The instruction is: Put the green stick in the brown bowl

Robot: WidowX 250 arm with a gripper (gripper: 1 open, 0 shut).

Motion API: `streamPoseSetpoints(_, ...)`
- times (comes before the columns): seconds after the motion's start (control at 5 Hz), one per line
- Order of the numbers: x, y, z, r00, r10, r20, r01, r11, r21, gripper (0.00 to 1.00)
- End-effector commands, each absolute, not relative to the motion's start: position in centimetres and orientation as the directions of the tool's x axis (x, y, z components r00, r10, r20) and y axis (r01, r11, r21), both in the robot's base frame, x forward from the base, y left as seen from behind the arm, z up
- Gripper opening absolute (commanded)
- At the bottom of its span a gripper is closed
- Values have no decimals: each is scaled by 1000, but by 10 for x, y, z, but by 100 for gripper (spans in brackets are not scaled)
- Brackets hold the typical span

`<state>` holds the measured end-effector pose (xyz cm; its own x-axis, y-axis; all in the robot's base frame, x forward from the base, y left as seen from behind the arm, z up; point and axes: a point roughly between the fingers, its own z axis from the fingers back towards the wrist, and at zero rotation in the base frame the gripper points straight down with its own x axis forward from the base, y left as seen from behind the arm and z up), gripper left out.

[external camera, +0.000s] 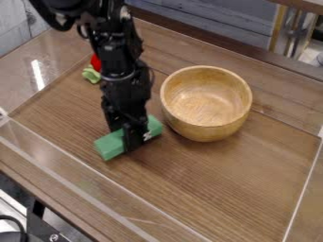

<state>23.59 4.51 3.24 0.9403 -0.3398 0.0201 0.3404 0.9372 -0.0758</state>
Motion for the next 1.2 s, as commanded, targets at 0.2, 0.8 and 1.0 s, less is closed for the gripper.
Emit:
streamPoseSetpoints(0.2,264,39,71,963,-254,93,257,966,-15,0)
streamPoseSetpoints(0.8,295,31,87,990,-83,114,83,997,3,0)
streamPoseSetpoints(1.0,306,36,86,990,-80,113,79,997,12,0)
